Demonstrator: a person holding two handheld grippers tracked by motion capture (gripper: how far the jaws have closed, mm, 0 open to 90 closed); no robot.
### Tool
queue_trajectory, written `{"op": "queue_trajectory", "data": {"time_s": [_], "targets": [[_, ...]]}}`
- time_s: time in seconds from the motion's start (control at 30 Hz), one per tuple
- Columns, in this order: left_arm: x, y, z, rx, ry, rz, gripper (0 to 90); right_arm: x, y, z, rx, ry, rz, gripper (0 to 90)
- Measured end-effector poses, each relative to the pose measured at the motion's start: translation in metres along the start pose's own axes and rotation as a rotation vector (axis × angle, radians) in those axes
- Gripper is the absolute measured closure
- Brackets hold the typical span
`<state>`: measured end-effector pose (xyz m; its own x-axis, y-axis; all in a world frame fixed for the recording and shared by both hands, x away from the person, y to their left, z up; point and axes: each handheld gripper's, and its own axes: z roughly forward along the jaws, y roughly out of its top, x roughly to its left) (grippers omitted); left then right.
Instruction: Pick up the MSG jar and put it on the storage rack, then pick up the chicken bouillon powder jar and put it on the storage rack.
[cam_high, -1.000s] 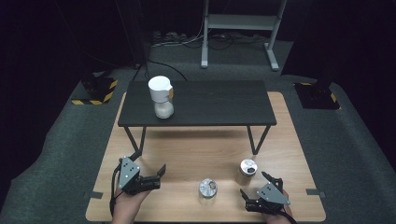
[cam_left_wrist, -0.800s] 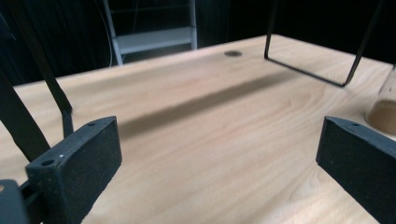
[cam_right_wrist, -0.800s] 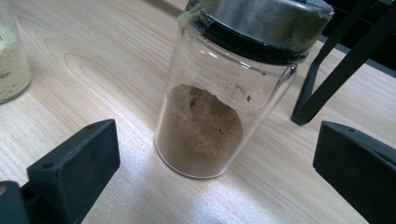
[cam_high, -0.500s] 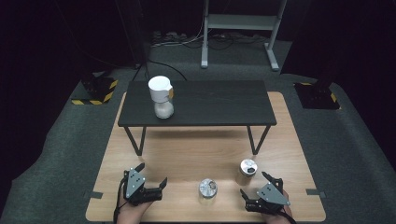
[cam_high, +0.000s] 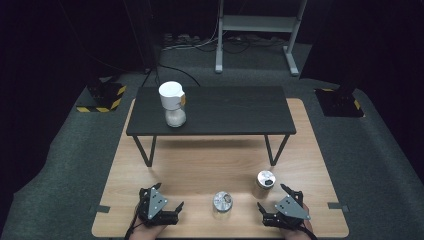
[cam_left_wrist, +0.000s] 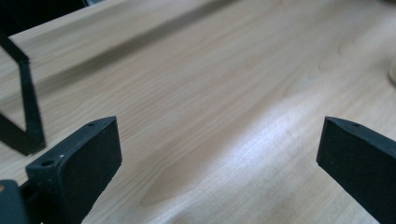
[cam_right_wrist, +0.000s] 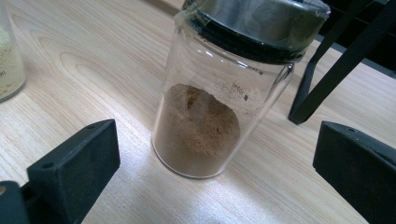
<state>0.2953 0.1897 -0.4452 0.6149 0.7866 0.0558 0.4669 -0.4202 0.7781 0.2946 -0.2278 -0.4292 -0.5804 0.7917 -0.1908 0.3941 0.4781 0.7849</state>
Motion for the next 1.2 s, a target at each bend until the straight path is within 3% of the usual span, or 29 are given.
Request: {"op": "queue_trajectory", "data": {"time_s": [0.07,0.13,0.37,0.5,0.7,0.8,1.0,1.1,1.2], "targets": [[-0.003,0.001,0.001,0.016,-0.011,0.035,0.5,0.000,0.000,0.000,-0.004,0.003,0.003,0.0],[-0.003,0.001,0.001,0.018,-0.017,0.044,0.5,0.000,0.000,0.000,-0.005,0.004,0.003,0.0],[-0.001,0.001,0.003,0.030,-0.022,0.019,0.5,0.002,-0.001,-0.004,-0.028,0.003,-0.017,0.0],[-0.003,0.001,0.002,0.024,-0.033,0.048,0.5,0.002,-0.002,-0.005,-0.028,-0.003,-0.010,0.0],[-0.003,0.001,0.002,0.027,-0.045,0.047,0.5,0.000,-0.001,-0.007,-0.033,0.000,0.008,0.0],[-0.003,0.001,0.002,0.021,-0.040,0.049,0.5,-0.001,0.006,-0.015,-0.053,-0.026,0.002,0.0],[-0.003,0.001,0.003,0.026,-0.048,0.051,0.5,-0.004,0.018,-0.027,-0.106,-0.027,0.021,0.0],[-0.003,0.001,0.002,0.020,-0.050,0.050,0.5,-0.003,0.025,-0.033,-0.143,-0.004,0.051,0.0],[-0.002,0.001,0.002,0.018,-0.050,0.048,0.5,0.002,0.032,-0.038,-0.164,0.011,0.037,0.0]]}}
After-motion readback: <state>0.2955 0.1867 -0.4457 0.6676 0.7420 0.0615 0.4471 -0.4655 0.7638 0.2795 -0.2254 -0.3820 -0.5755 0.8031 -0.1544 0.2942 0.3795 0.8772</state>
